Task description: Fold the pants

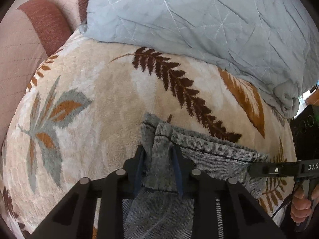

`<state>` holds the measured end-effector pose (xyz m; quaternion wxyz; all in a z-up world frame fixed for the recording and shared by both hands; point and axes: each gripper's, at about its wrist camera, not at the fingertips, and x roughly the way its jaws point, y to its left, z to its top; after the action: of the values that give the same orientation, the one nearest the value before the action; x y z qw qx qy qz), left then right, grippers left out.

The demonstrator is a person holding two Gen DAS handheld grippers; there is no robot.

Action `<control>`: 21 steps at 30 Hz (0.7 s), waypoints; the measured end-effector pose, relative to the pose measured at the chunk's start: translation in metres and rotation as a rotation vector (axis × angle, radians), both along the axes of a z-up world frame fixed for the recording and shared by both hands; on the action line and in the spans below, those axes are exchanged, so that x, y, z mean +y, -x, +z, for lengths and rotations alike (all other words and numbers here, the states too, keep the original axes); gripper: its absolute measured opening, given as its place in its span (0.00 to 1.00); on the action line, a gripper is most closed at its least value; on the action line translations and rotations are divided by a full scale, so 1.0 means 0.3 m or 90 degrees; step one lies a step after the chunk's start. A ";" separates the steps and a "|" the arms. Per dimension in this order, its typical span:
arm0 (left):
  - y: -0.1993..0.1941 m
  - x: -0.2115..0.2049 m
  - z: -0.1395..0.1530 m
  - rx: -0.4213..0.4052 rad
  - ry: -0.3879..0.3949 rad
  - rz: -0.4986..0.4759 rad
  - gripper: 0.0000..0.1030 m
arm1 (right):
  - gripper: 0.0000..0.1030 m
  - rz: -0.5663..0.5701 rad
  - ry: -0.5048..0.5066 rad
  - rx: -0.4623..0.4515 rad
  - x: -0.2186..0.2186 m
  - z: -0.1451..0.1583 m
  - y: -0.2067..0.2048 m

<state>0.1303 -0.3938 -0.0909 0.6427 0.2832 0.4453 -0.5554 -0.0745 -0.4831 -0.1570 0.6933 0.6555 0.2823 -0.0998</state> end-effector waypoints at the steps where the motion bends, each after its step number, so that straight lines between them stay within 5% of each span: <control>1: -0.004 0.006 0.003 0.006 0.004 0.007 0.24 | 0.20 0.002 0.004 -0.001 -0.001 0.002 -0.001; 8: 0.005 0.043 0.057 0.002 0.041 0.033 0.19 | 0.17 0.025 0.047 -0.041 0.016 0.064 -0.013; 21: -0.033 0.298 0.297 -0.007 0.160 0.126 0.19 | 0.15 0.122 0.127 -0.173 0.146 0.232 -0.047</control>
<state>0.1402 -0.3043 -0.0017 0.7269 0.1582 0.3946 -0.5393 -0.0603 -0.4394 -0.0874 0.7926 0.5614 0.2362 0.0284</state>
